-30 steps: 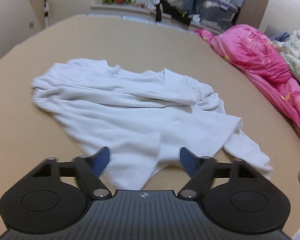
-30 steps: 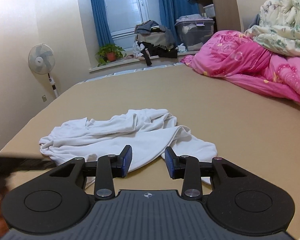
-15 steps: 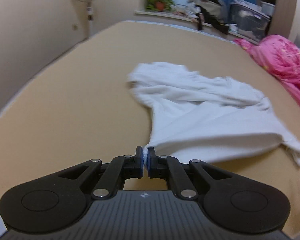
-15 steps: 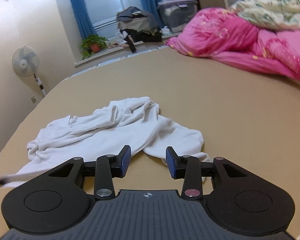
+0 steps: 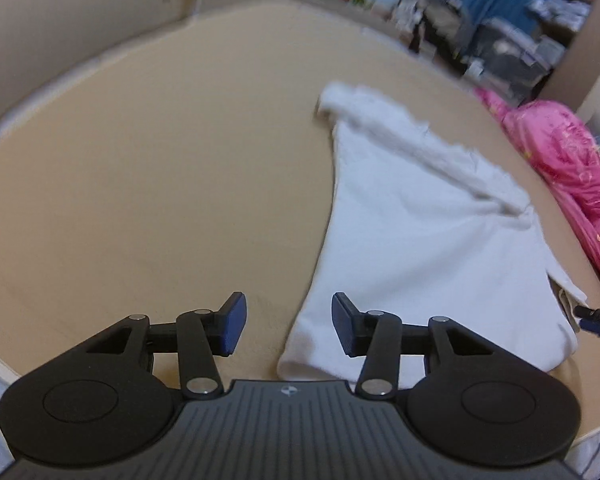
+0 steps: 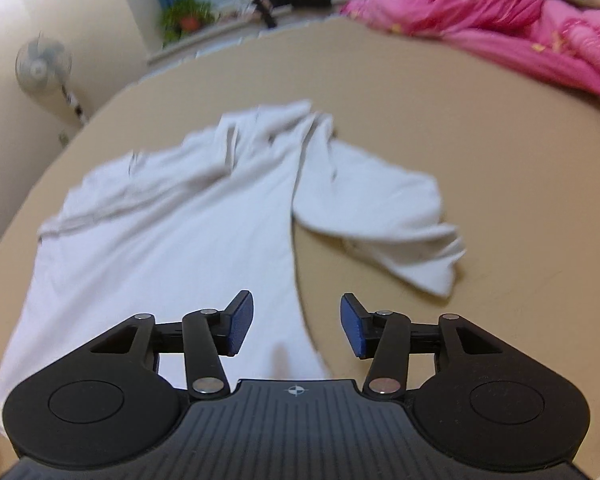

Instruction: Fold small clothes

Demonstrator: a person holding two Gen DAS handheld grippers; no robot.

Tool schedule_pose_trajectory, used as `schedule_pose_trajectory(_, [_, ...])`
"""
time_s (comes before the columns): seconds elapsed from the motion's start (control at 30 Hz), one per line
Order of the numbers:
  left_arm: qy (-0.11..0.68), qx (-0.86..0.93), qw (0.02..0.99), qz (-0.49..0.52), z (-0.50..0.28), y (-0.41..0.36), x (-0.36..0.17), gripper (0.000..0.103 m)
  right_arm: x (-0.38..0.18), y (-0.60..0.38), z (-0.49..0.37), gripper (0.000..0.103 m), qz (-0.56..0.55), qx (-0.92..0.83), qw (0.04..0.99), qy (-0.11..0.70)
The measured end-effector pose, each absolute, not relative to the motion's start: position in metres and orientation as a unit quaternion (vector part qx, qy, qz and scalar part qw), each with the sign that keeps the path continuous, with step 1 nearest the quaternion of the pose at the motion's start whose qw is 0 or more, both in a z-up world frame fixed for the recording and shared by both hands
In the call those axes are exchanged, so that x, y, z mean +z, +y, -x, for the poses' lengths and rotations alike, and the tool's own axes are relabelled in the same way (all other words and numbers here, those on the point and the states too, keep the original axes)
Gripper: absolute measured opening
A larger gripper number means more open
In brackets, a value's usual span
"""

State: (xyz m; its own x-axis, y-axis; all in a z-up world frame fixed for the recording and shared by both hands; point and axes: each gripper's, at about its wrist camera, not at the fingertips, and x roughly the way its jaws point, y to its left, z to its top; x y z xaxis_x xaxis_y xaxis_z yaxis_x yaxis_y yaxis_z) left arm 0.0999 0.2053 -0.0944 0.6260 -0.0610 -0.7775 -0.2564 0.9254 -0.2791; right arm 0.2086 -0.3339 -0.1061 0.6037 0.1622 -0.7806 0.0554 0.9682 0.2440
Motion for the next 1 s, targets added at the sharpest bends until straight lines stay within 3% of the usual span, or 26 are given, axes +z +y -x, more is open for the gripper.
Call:
schedule_pose_trajectory(0.27, [0.462, 0.037, 0.875, 0.142, -0.127, 0.185, -0.125, 0.05, -0.144, -0.32, -0.218, 0.053, -0.114, 0.044, 0.873, 0.473])
schedule_pose_trajectory(0.37, [0.462, 0.022, 0.883, 0.087, -0.123, 0.172, -0.126, 0.007, -0.142, -0.318, -0.21, 0.054, -0.111, 0.046, 0.878, 0.463])
schedule_pose_trajectory(0.47, [0.449, 0.018, 0.892, 0.058, -0.114, 0.164, -0.122, 0.006, -0.134, -0.322, -0.194, 0.051, -0.149, 0.056, 0.874, 0.459])
schedule_pose_trajectory(0.57, [0.423, 0.015, 0.904, 0.064, -0.098, 0.163, -0.107, 0.005, -0.12, -0.32, -0.173, 0.039, -0.144, 0.083, 0.874, 0.457])
schedule_pose_trajectory(0.6, [0.409, 0.01, 0.91, 0.07, -0.09, 0.164, -0.099, 0.005, -0.114, -0.32, -0.165, 0.021, -0.136, 0.094, 0.876, 0.454])
schedule_pose_trajectory(0.63, [0.398, 0.005, 0.915, 0.073, -0.081, 0.165, -0.091, 0.005, -0.108, -0.32, -0.158, 0.011, -0.131, 0.102, 0.88, 0.445])
schedule_pose_trajectory(0.77, [0.362, -0.018, 0.928, 0.09, -0.039, 0.179, -0.06, 0.005, -0.069, -0.35, -0.121, 0.006, -0.204, 0.11, 0.902, 0.365])
schedule_pose_trajectory(0.9, [0.348, -0.037, 0.931, 0.108, 0.011, 0.204, -0.032, 0.005, -0.031, -0.406, -0.065, 0.001, -0.355, 0.139, 0.886, 0.263])
schedule_pose_trajectory(1.0, [0.403, -0.041, 0.909, 0.103, 0.028, 0.214, -0.036, 0.006, -0.026, -0.437, -0.032, 0.0, -0.395, 0.115, 0.879, 0.241])
